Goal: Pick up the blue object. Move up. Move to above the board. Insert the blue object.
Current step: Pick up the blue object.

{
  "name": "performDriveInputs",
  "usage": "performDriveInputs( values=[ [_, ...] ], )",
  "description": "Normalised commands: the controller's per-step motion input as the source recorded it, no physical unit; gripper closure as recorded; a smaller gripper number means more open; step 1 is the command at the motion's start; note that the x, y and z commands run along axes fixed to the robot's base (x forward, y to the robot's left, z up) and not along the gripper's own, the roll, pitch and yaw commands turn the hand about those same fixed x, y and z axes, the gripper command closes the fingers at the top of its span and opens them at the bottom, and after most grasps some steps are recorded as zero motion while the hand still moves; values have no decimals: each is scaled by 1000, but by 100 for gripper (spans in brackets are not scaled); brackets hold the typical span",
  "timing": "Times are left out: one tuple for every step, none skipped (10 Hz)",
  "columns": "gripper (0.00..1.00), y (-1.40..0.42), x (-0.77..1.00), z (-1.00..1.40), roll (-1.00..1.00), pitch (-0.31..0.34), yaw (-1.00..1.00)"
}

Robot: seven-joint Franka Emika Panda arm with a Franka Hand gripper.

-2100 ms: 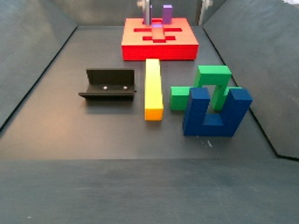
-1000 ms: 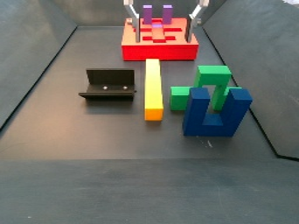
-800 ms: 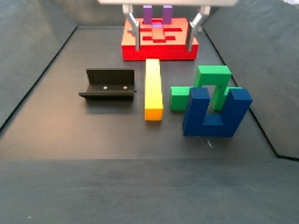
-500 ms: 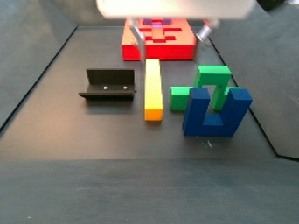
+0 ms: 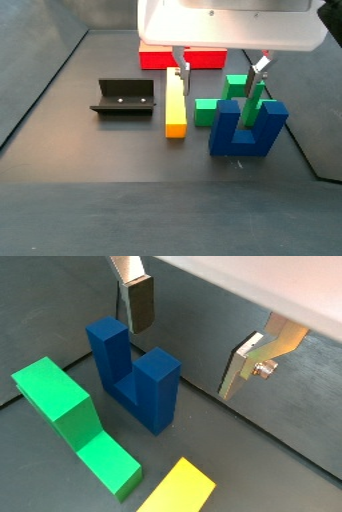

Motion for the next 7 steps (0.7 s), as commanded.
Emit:
performDriveInputs(
  values=[
    [0,0,0,-200,-90,-131,83],
    [0,-109,-100,-266,-7,-131,106],
    [0,-57,-134,-366,0,-114,60],
    [0,-40,-151,-349,0,-103,23],
    [0,0,-171,-286,0,-109,0],
    [0,0,-31,-309,36,-71,0],
    [0,26,0,-294,14,-103,31]
  ],
)
